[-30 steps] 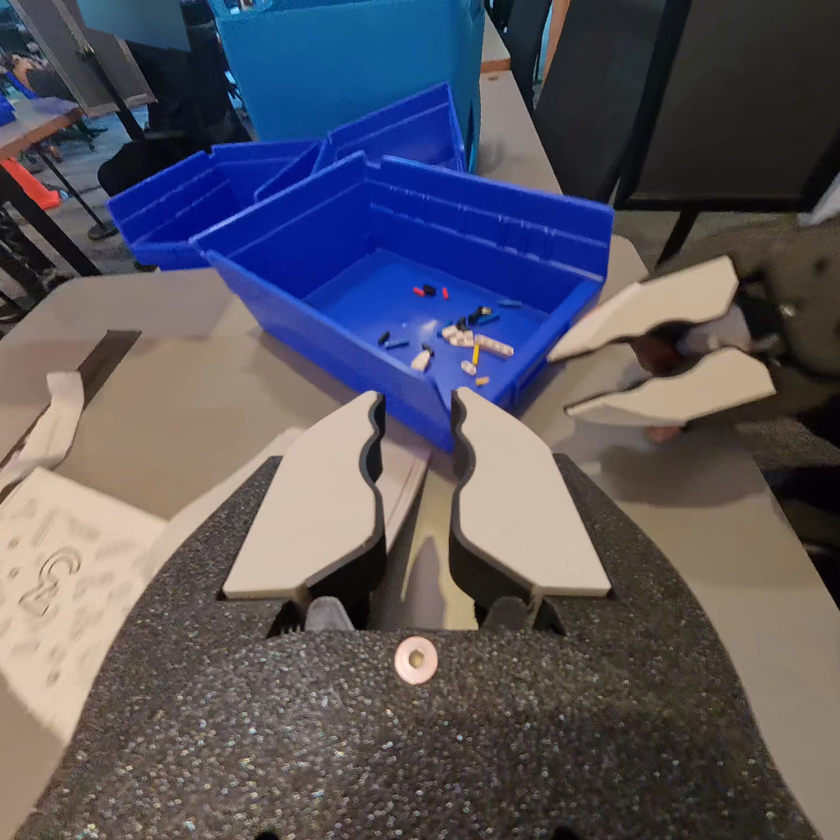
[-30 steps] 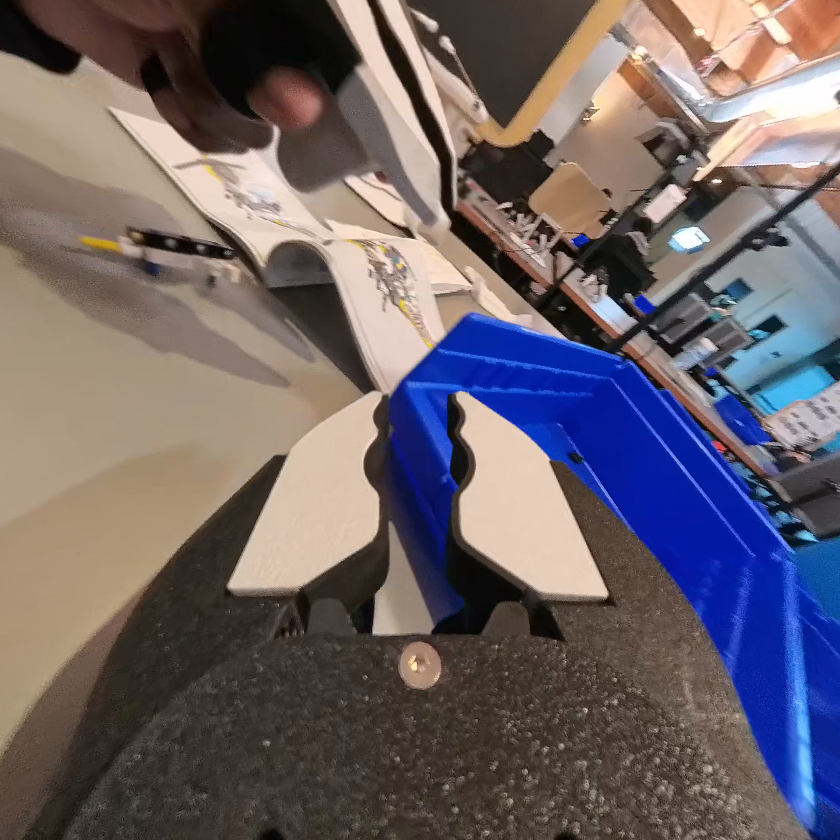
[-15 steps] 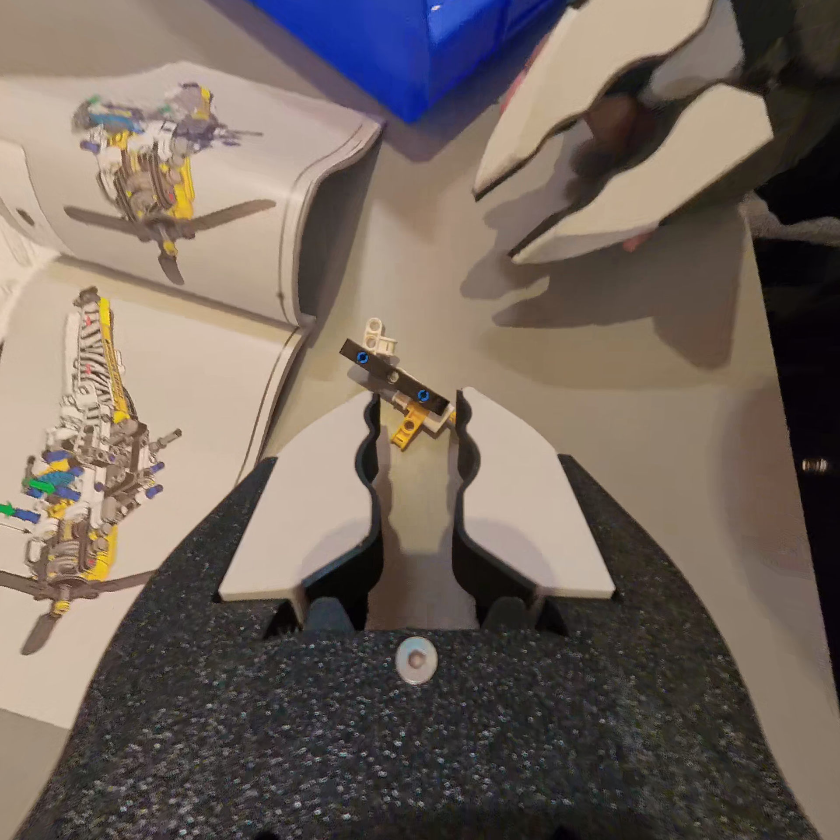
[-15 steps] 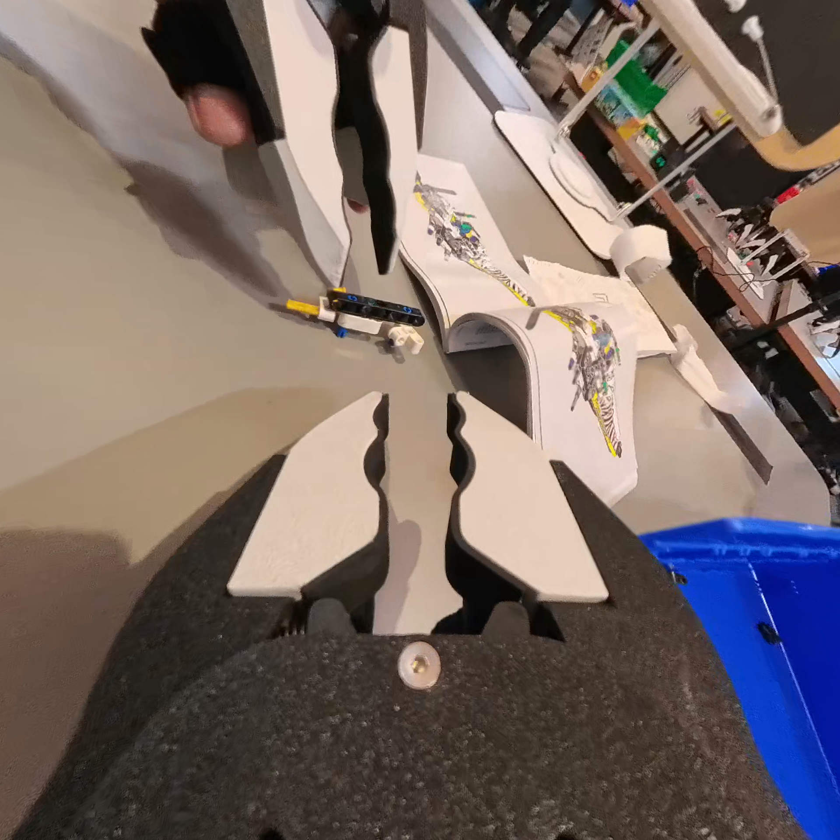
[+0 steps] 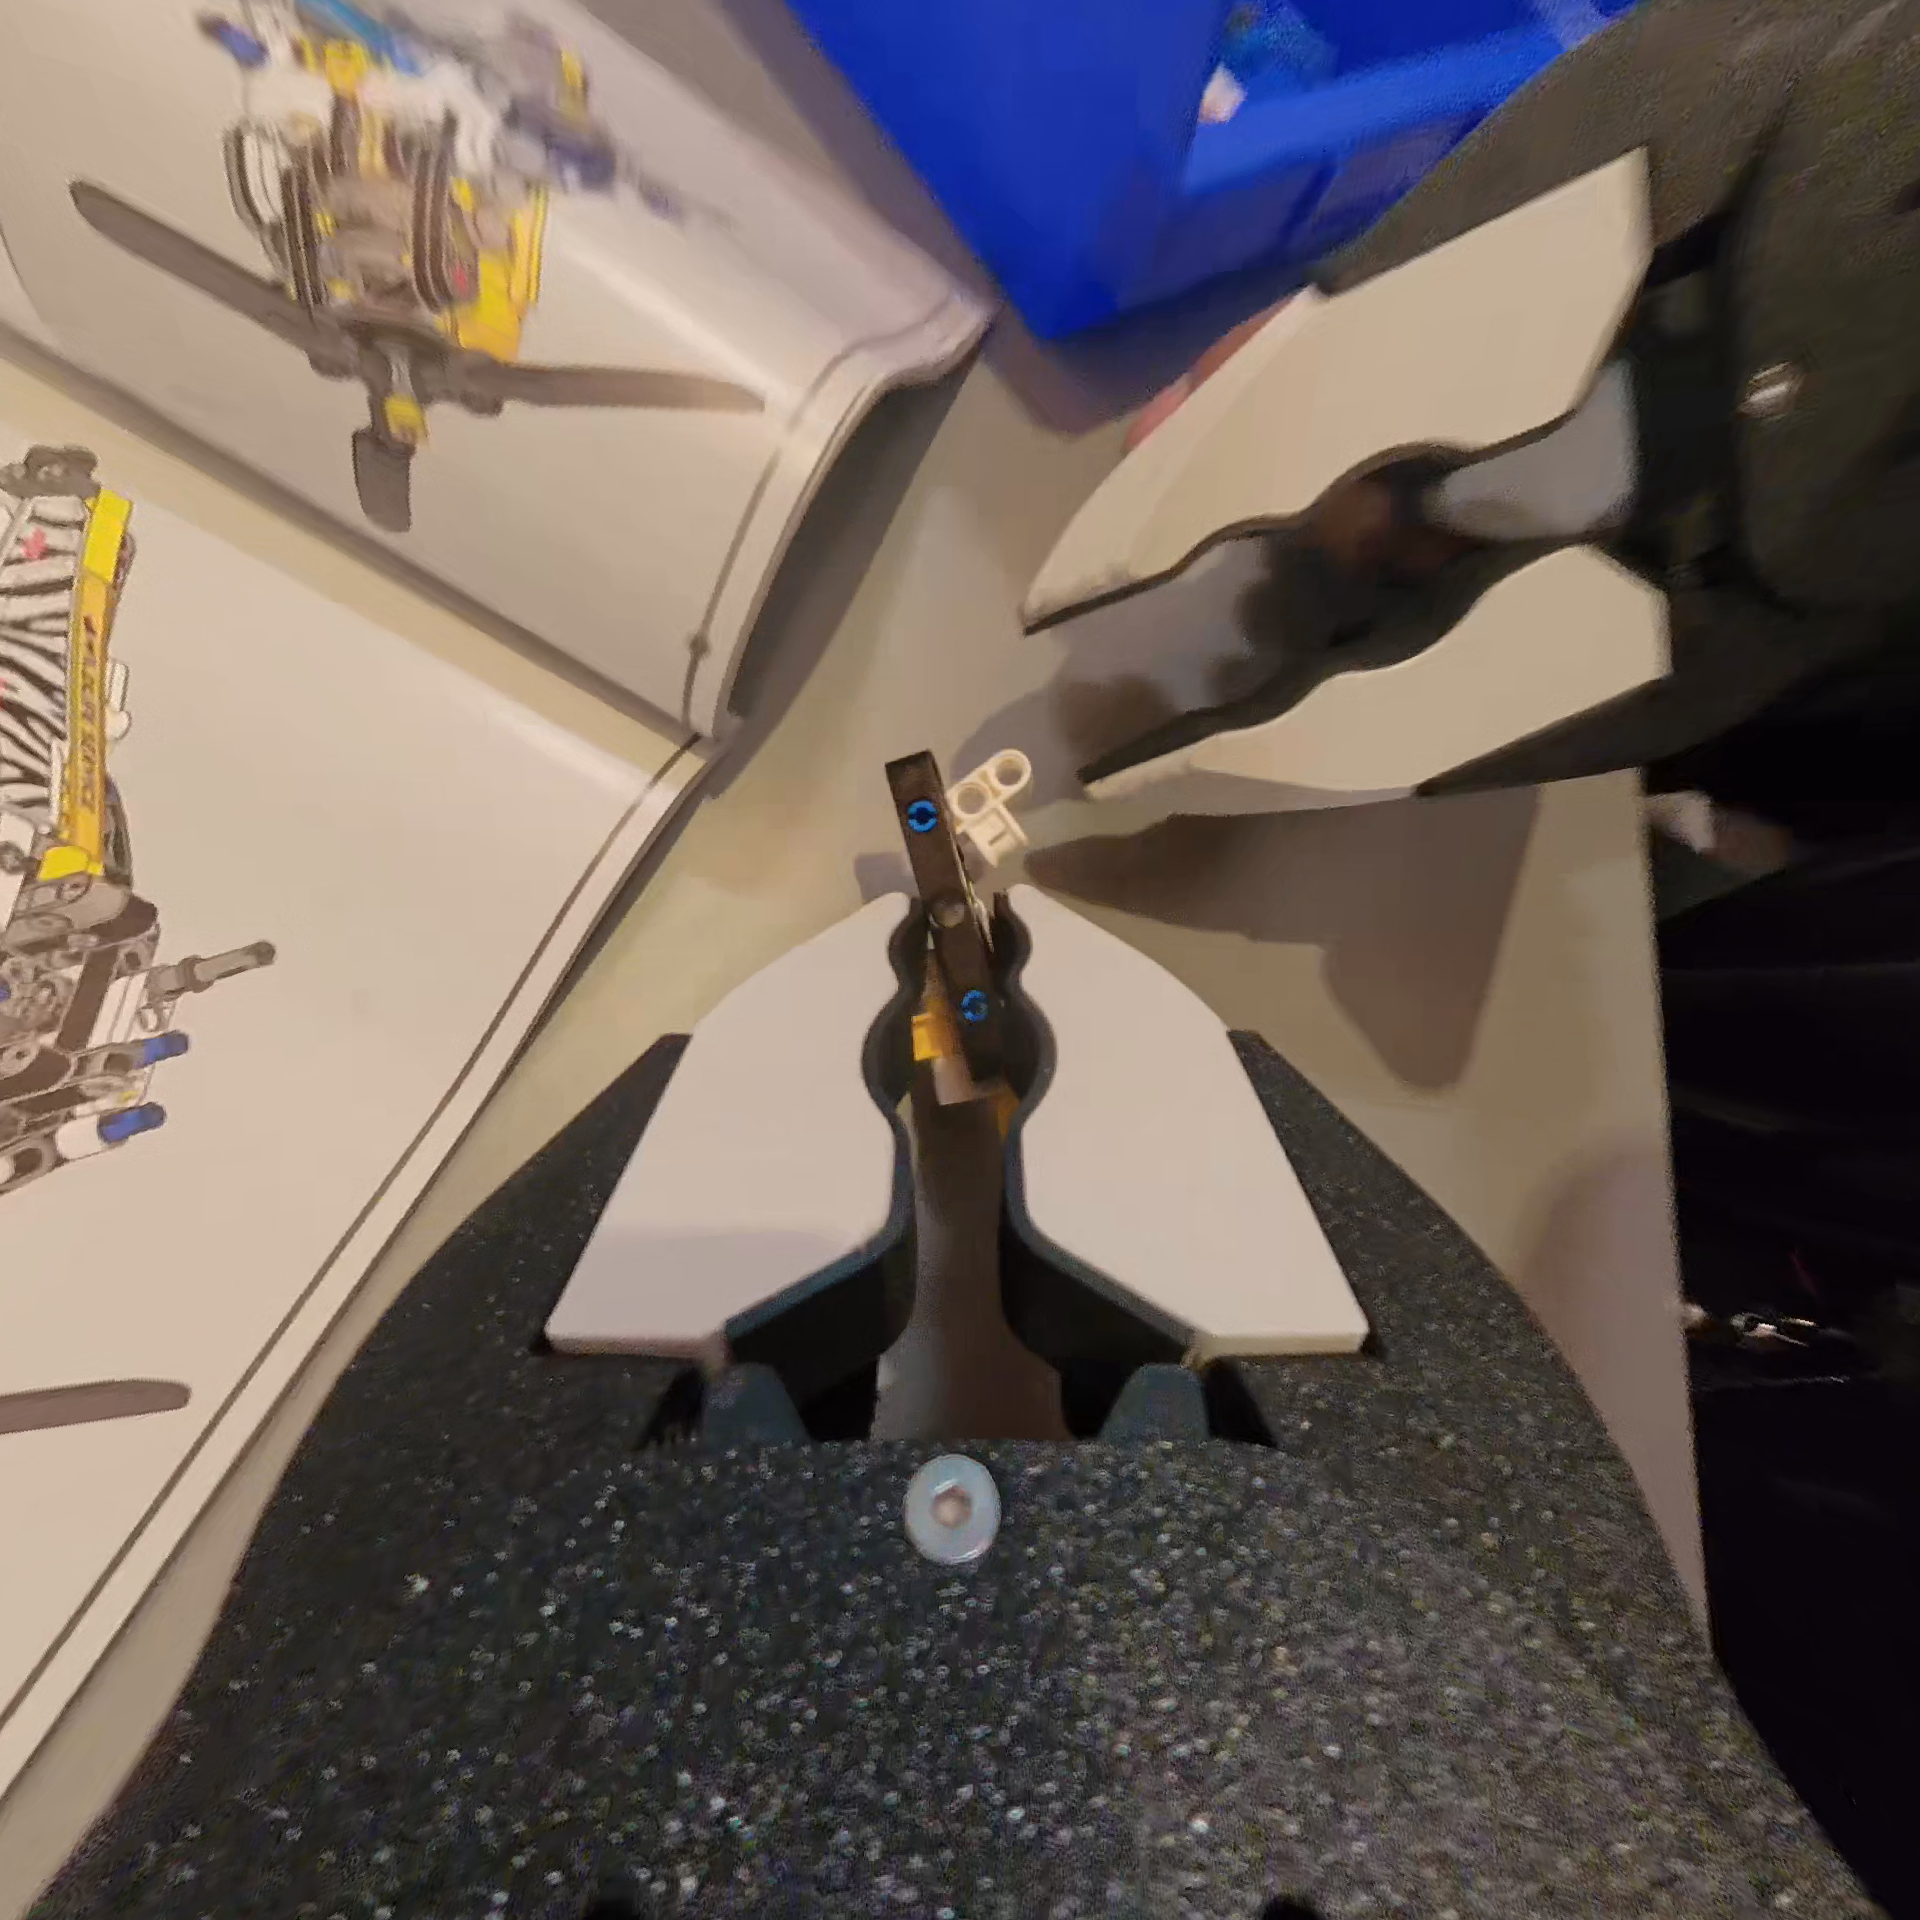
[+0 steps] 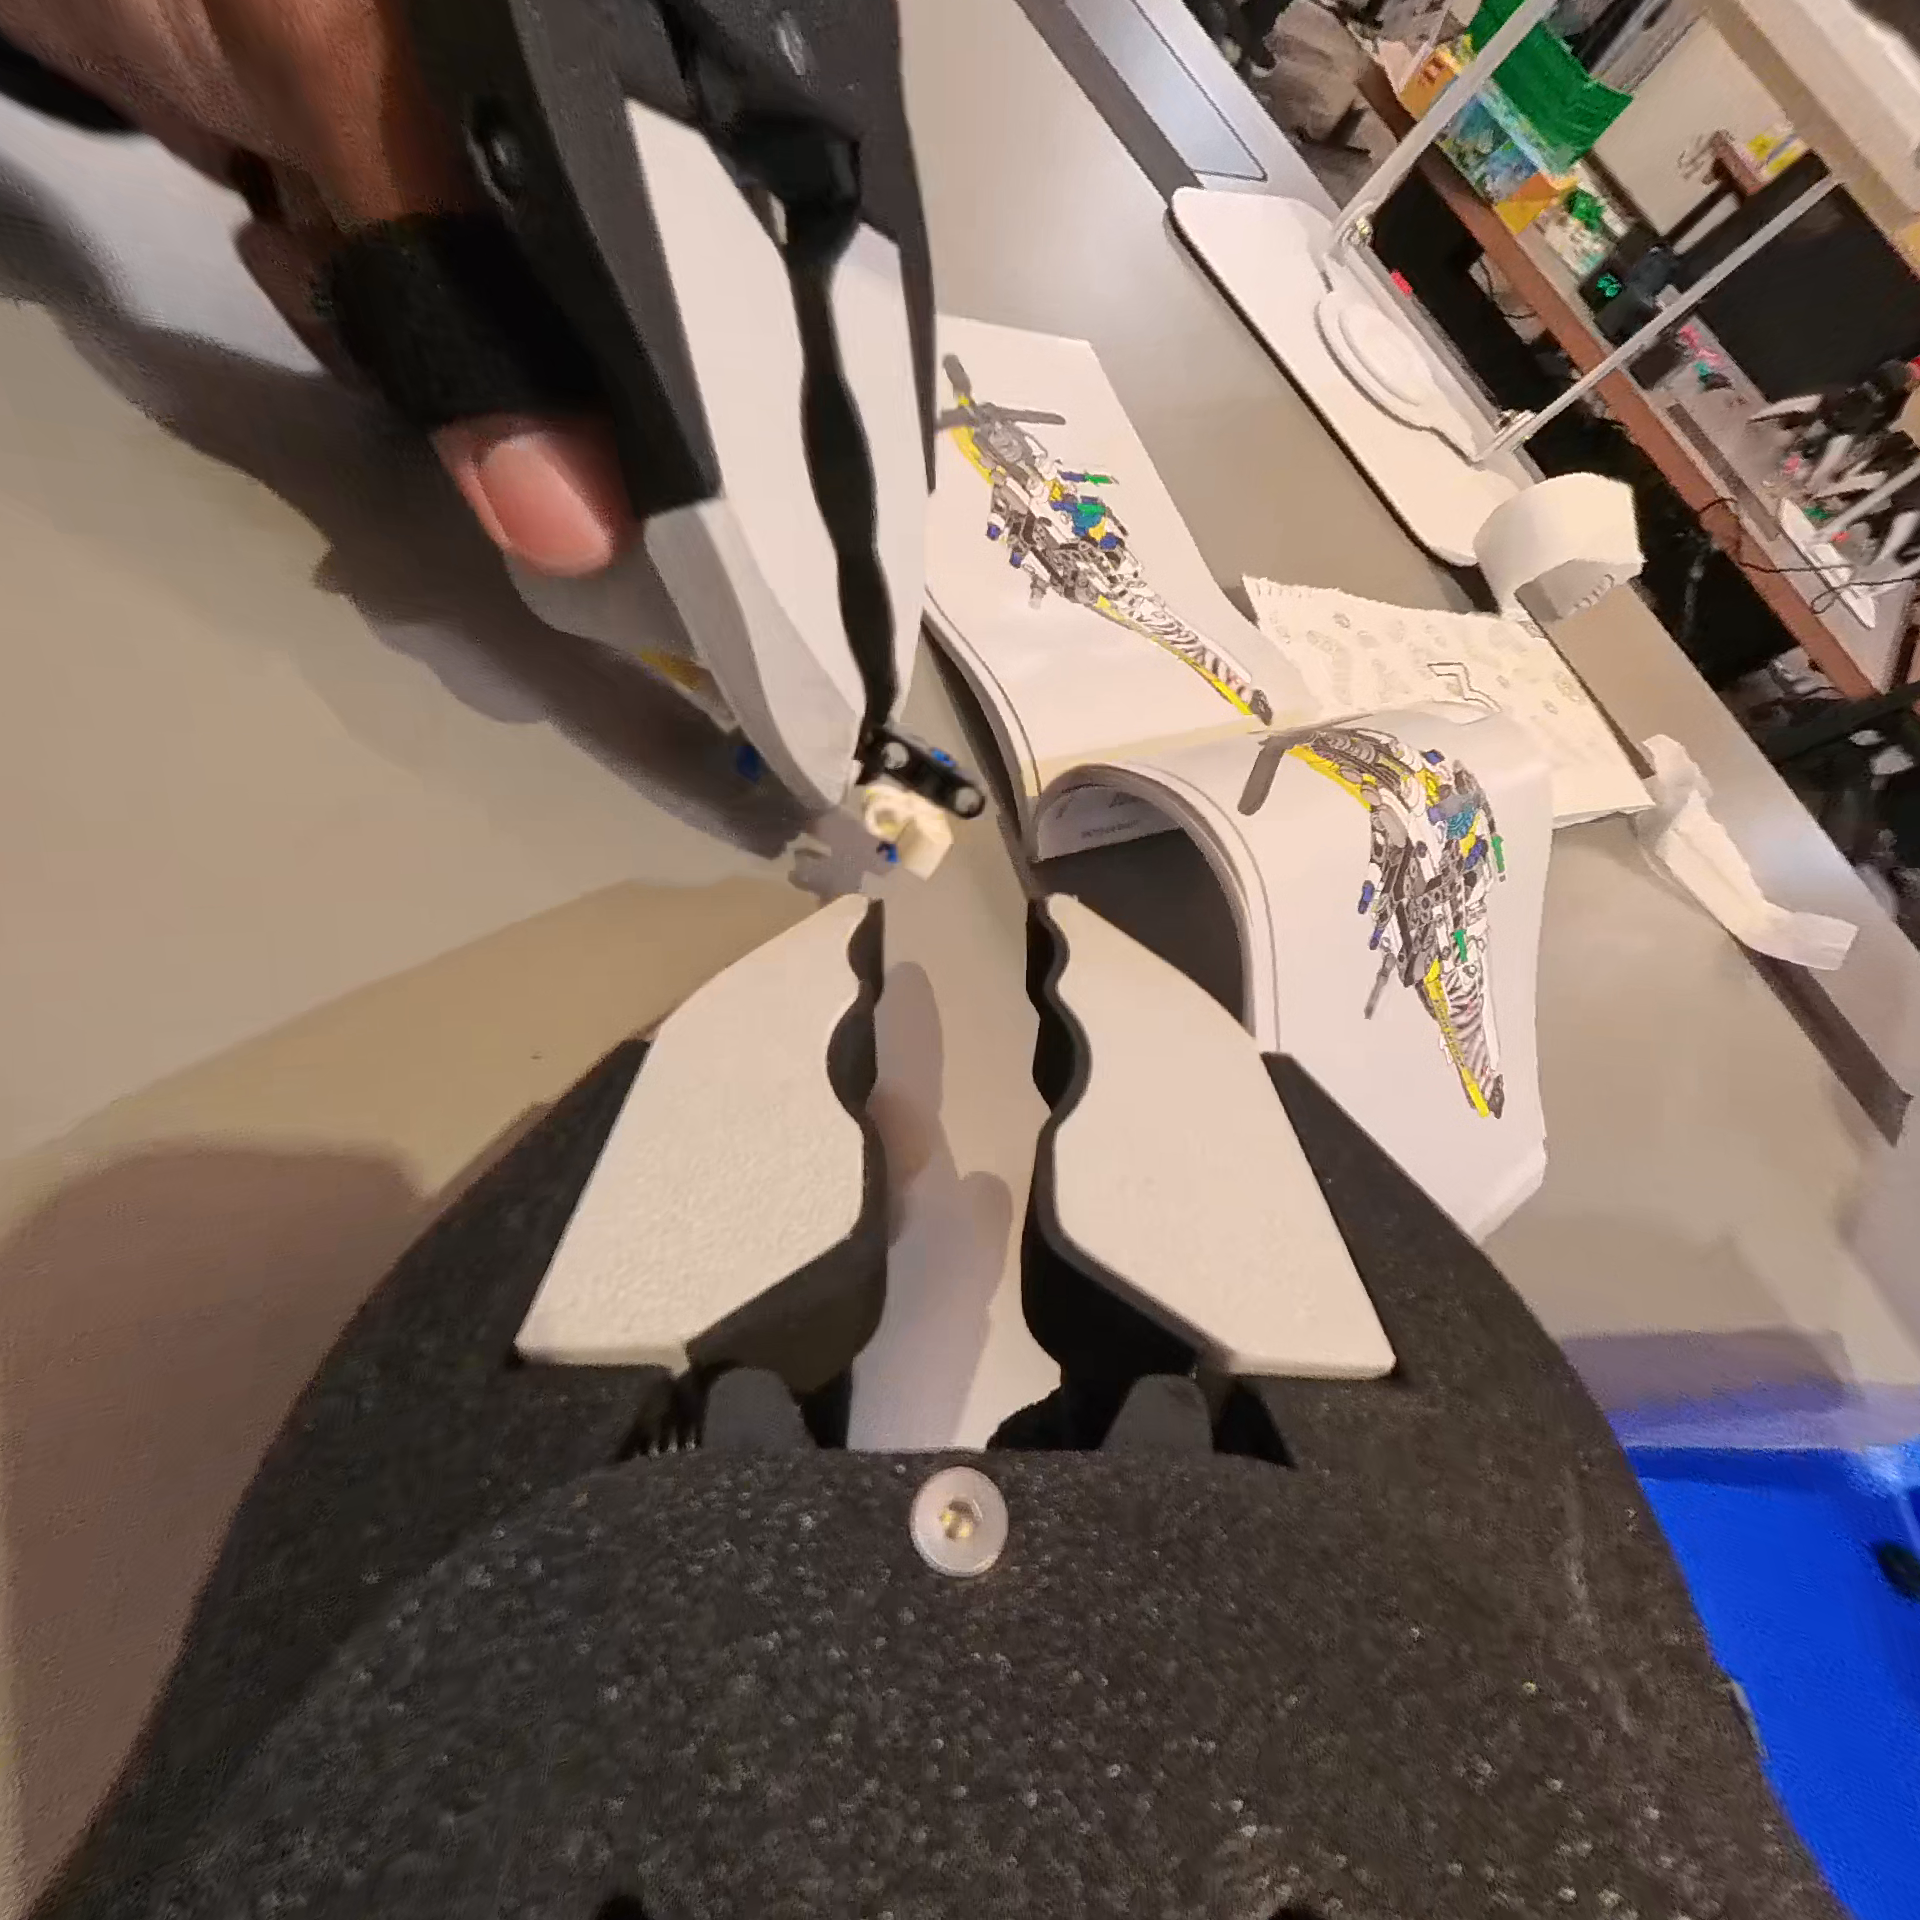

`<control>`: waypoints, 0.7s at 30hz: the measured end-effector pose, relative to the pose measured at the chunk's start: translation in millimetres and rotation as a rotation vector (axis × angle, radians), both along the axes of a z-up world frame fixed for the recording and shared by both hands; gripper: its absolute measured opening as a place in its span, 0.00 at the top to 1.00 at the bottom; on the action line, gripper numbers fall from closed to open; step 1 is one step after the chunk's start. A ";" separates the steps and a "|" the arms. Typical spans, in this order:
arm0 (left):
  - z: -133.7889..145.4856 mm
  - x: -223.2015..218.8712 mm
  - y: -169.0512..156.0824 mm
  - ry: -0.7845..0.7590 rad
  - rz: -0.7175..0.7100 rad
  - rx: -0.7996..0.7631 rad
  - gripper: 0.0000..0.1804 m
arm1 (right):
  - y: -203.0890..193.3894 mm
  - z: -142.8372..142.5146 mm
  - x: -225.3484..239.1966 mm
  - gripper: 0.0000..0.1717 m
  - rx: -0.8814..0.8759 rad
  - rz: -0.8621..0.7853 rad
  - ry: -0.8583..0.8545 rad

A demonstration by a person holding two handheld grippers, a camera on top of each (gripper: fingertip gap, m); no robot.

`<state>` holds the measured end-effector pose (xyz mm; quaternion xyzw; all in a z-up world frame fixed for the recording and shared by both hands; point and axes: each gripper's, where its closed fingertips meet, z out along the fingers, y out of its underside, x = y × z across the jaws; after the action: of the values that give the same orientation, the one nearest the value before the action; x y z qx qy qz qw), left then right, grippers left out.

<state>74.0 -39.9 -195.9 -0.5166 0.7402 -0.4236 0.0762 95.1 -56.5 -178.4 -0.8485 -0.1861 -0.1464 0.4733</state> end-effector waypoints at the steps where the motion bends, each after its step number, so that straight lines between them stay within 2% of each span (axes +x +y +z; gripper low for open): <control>1: 6.8 -0.1 -1.9 -0.041 -0.010 -0.049 0.93 | 0.1 1.4 -1.4 0.84 0.009 0.008 0.028; 4: 24.2 -0.9 -2.7 -0.187 -0.045 -0.101 0.94 | -0.6 9.2 -12.8 0.82 0.047 0.065 0.199; 7: 44.1 -6.4 -6.9 -0.378 -0.123 -0.127 0.95 | -2.3 28.5 -23.9 0.79 0.127 0.140 0.423; 10: 54.2 -12.7 -11.6 -0.550 -0.210 -0.036 0.95 | -5.8 45.5 -33.2 0.77 0.190 0.231 0.578; 14: 51.1 -20.7 -25.7 -0.599 -0.313 0.013 0.95 | -11.3 54.5 -45.7 0.77 0.215 0.334 0.654; 21: 66.8 -29.7 -27.9 -0.635 -0.329 -0.131 0.95 | -12.5 51.3 -57.7 0.80 0.170 0.377 0.686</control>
<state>44.3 -67.8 -129.1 -0.2371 0.7241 -0.6162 0.1996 37.4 -69.0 -127.1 -0.7569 -0.1569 0.2200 0.5950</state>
